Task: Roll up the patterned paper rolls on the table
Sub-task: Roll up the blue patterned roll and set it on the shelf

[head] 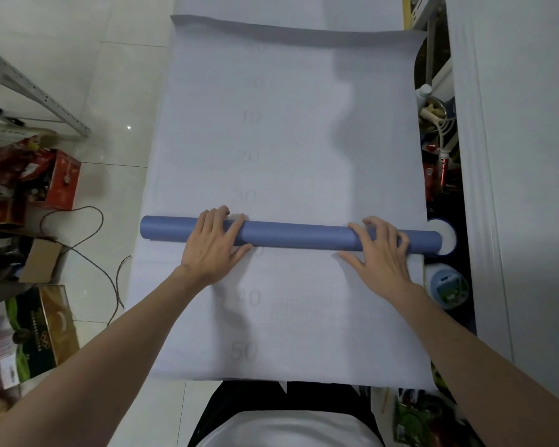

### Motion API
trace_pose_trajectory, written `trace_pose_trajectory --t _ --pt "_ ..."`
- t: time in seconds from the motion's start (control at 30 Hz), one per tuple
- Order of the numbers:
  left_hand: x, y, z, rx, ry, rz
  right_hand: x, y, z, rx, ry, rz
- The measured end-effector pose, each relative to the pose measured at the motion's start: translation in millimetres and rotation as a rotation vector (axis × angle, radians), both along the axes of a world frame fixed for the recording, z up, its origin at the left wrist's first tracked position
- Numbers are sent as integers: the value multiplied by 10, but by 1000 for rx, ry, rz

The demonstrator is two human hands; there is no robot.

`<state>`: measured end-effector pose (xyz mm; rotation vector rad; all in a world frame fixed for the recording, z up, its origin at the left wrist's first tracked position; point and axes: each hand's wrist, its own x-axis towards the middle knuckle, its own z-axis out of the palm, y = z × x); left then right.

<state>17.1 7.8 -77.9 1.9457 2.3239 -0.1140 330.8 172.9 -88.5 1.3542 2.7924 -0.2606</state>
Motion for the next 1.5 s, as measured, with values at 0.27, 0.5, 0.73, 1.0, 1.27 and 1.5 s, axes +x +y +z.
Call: trace_pose_trajectory --t 0.27,0.5,0.73,1.0,1.27,1.5 --pt "62 -13 -6 -7 47 -66 -96 -26 43 -24 12 -6" --pt "139 -21 -19 14 35 -37 -118 -72 36 12 -12 54" --pt "149 -97 -58 86 12 -9 -122 -150 26 -45 35 33" --pt "124 -68 -66 124 12 -52 -190 -161 39 24 39 6" --pt "193 -87 -76 121 68 -70 -174 -246 17 89 29 66" --pt "215 -118 -127 143 51 -75 -170 -268 -16 46 41 98"
